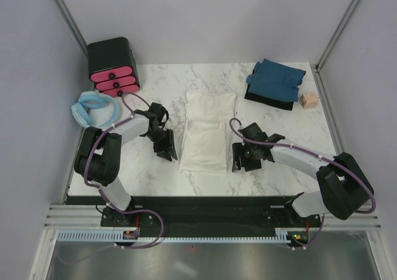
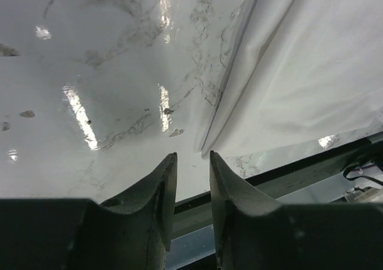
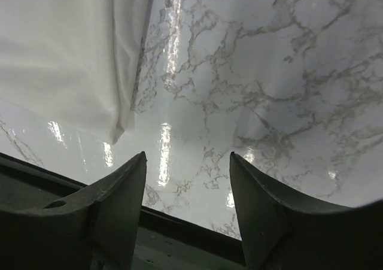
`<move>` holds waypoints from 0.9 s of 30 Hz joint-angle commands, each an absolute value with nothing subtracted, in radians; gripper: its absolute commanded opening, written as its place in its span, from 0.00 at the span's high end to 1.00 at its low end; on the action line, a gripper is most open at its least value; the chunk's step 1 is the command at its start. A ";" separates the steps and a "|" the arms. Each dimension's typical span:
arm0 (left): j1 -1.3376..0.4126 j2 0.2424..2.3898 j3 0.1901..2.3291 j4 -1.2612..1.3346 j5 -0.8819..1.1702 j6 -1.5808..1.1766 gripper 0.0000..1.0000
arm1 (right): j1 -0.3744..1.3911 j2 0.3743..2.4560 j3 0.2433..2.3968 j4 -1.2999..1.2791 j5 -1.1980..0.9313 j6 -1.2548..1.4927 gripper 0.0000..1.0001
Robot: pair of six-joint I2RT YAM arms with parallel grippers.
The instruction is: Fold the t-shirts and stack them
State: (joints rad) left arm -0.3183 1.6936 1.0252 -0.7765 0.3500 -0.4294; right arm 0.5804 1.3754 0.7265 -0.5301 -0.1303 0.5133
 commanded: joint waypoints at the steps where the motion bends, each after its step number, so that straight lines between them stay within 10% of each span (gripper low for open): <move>1: -0.318 1.707 1.019 -0.712 0.463 -0.405 0.63 | 0.583 1.393 0.710 -0.385 -0.232 0.523 0.35; 27: -0.319 1.871 0.943 -0.644 0.540 -0.379 0.62 | 0.587 1.693 0.693 -0.112 -0.405 0.568 0.36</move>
